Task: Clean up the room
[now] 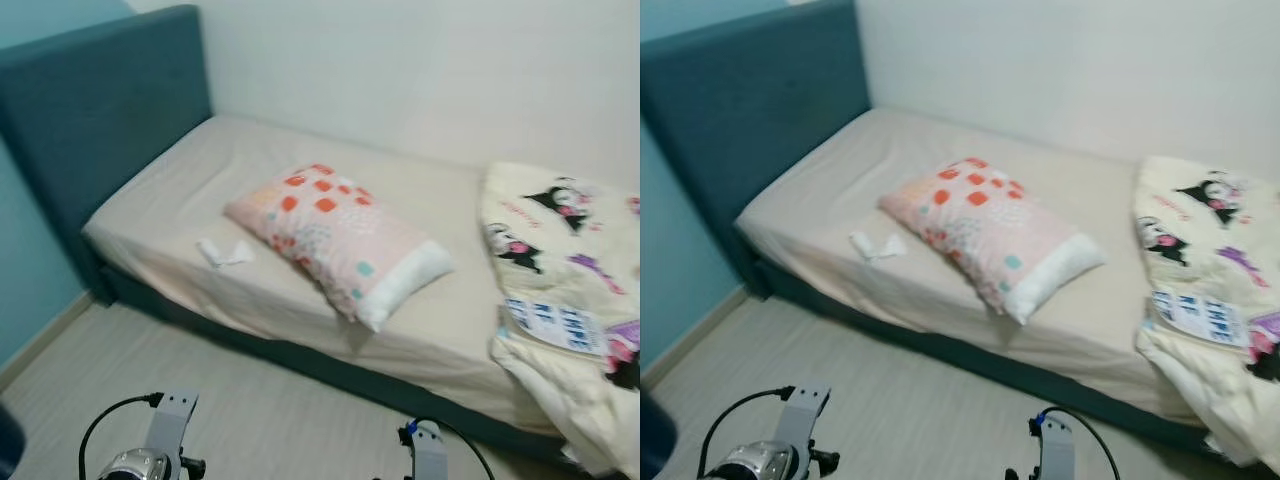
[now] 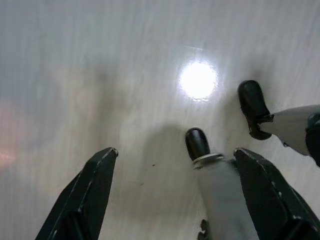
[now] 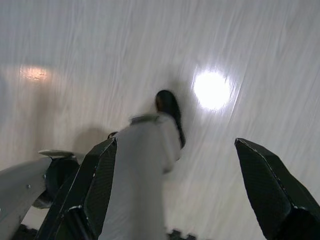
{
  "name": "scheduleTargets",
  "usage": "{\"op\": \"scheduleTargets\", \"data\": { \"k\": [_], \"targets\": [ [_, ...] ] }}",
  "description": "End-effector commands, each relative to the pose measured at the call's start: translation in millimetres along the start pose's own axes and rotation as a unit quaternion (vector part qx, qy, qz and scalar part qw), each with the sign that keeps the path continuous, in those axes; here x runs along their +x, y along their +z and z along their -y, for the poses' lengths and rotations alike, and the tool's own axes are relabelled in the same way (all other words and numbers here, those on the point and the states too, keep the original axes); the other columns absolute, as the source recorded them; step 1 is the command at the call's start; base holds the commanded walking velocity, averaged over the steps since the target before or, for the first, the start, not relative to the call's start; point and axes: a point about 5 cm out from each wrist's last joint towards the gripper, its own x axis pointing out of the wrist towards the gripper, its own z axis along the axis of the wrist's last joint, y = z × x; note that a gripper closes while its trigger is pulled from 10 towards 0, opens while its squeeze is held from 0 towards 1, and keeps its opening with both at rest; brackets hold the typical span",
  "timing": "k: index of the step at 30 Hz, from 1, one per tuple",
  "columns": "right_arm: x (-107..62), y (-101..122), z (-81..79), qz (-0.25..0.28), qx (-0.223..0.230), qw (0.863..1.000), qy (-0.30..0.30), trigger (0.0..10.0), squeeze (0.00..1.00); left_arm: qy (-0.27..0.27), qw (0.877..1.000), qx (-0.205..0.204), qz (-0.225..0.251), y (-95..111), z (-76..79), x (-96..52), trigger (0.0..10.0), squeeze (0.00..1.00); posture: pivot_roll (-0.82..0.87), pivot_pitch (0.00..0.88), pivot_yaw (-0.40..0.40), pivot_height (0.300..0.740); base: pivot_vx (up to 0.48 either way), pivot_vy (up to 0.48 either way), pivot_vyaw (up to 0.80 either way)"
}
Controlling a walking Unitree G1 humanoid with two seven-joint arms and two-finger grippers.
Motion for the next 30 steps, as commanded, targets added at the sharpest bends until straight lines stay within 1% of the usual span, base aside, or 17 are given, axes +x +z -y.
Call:
{"op": "scheduleTargets", "data": {
  "k": [1, 2, 5, 12, 16, 21, 23, 26, 30],
  "targets": [
    [-0.3, -0.9, 1.1, -0.002, 0.009, 1.0, 0.0, 10.0, 0.0, 0.008, 1.0, -0.015, 0.004, -2.8, 0.0, 0.2, 10.0, 0.0, -0.03, 0.082, -0.04, 0.74, 0.0, 0.0, -0.74],
    [-0.3, -0.7, 1.2, 0.001, 0.01, 1.0, 0.0, 10.0, 0.0, 0.012, 1.0, -0.021, 0.009, -2.4, -0.1, 0.2, 10.0, 0.0, -0.03, 0.082, -0.041, 0.74, 0.0, 0.0, -0.74],
    [-0.3, -0.3, 0.9, 0.006, 0.01, 1.0, 0.001, 10.0, 0.0, 0.025, 0.999, -0.036, 0.03, -0.4, -0.3, 0.3, 10.0, 0.0, -0.03, 0.081, -0.045, 0.74, 0.17, 0.0, 0.0],
    [-0.2, -0.6, 0.1, 0.006, 0.004, 1.0, 0.003, 10.0, 0.0, 0.043, 0.997, -0.053, 0.046, -0.1, -0.9, 0.2, 10.0, 0.0, -0.03, 0.076, -0.046, 0.74, 0.463, 0.0, 0.0],
    [0.0, 0.7, -0.9, 0.011, -0.011, 1.0, 0.004, 10.0, 0.0, 0.045, 0.995, -0.068, 0.063, 0.4, -0.3, 0.0, 10.0, 0.0, -0.03, 0.072, -0.045, 0.74, 0.48, 0.0, 0.0],
    [0.2, -0.1, -2.3, 0.01, -0.013, 1.0, 0.004, 10.0, 0.0, 0.037, 0.992, -0.081, 0.091, 2.8, 1.6, -0.5, 10.0, 0.0, -0.02, 0.07, -0.046, 0.74, 0.48, 0.0, 0.77],
    [0.3, -0.3, -2.5, 0.01, -0.012, 1.0, 0.005, 10.0, 0.0, 0.036, 0.991, -0.082, 0.095, 3.1, 1.8, -0.6, 10.0, 0.0, -0.03, 0.069, -0.046, 0.74, 0.48, 0.0, 0.65],
    [0.4, -2.6, -3.5, 0.008, -0.003, 1.0, 0.005, 10.0, 0.0, 0.027, 0.99, -0.09, 0.109, 4.6, 3.2, -1.0, 10.0, 0.0, -0.03, 0.071, -0.041, 0.74, 0.48, 0.0, 0.0],
    [0.3, -3.6, -3.0, 0.007, -0.001, 1.0, 0.002, 10.0, 0.0, 0.023, 0.989, -0.093, 0.115, 5.4, 3.8, -1.1, 10.0, 0.0, -0.04, 0.073, -0.037, 0.74, 0.48, 0.0, 0.0]
  ]
}}
